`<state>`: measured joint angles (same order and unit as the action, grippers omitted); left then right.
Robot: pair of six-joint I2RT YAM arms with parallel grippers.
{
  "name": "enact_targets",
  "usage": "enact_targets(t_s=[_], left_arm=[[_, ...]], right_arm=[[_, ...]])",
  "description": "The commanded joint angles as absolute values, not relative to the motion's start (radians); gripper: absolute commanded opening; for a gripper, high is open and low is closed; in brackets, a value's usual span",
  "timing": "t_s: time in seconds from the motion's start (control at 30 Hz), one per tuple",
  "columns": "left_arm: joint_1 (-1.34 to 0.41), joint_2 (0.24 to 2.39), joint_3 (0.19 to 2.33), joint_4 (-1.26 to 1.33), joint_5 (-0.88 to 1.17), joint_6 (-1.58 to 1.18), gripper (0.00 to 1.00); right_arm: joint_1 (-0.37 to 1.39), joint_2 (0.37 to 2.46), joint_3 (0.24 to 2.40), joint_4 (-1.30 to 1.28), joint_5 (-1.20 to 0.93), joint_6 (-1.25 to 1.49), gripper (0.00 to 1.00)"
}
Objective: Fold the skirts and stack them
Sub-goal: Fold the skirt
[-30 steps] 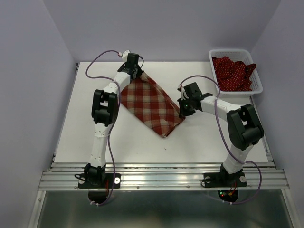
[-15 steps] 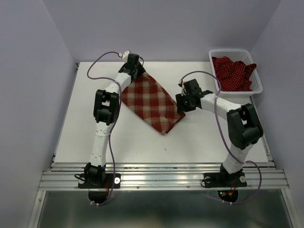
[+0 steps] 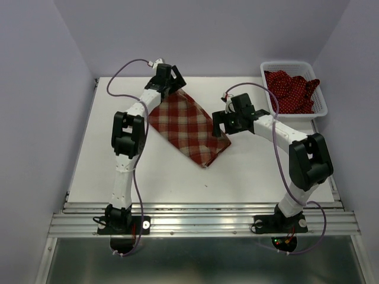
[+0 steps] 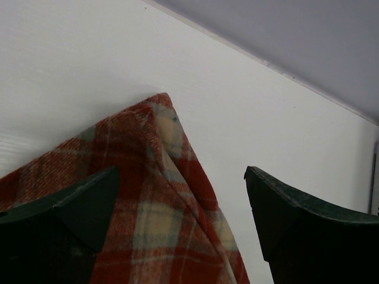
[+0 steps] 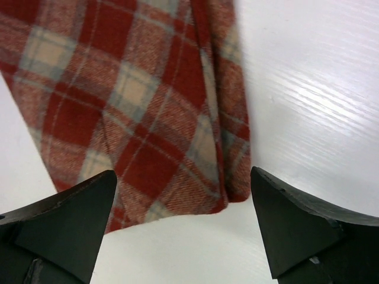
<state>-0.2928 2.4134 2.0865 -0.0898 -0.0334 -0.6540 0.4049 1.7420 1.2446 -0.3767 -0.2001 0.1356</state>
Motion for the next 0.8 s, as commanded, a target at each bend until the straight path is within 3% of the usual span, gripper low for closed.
enact_targets(t_s=[0.0,0.27,0.47,0.77], left_arm=[[-0.288,2.159,1.935,-0.072,-0.067,-0.554,0.99],[-0.233,1.925,1.617,-0.176,-0.304,-0.454,0.99],[-0.114,1.893,1.451,-0.140,-0.123,-0.413,0.99],[-0.064,2.062,1.546,-0.101,0.083,-0.296,0.99]], right_arm=[[0.431,1.694,1.233,-0.327,-0.313,0.153,1.00],[0.528,1.617,1.108,-0.305,-0.311,0.235,1.00],[0.537,1.534,1.008,-0.275,-0.305,0.307,1.00],[0.537,1.459,0.939,-0.273,-0.273,0.353,1.00]])
